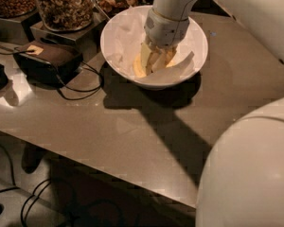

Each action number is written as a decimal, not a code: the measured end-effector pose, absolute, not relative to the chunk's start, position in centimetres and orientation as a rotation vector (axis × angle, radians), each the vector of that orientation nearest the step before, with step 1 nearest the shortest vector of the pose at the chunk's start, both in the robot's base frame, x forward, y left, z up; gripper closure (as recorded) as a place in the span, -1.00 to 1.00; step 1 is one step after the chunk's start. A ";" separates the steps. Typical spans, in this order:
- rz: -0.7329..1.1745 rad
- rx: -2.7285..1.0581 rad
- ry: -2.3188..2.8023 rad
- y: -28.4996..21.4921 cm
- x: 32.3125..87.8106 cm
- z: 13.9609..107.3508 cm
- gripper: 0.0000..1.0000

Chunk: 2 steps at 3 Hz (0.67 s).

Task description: Pick banana from white bowl

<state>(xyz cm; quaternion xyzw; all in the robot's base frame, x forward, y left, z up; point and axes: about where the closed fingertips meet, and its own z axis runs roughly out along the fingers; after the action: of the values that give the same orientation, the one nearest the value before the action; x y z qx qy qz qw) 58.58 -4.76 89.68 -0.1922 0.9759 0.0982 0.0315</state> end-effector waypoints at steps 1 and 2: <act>0.307 -0.604 2.974 -4.4 58.7 90.2 1.00; 0.314 -0.647 2.883 -4.1 58.0 92.6 1.00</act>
Offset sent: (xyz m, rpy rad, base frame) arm -0.0199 0.0073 0.0694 0.0680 -0.2107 0.0822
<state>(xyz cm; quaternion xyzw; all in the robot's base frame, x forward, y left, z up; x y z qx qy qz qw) 58.03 -4.10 92.60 -0.2171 0.9667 0.1052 0.0850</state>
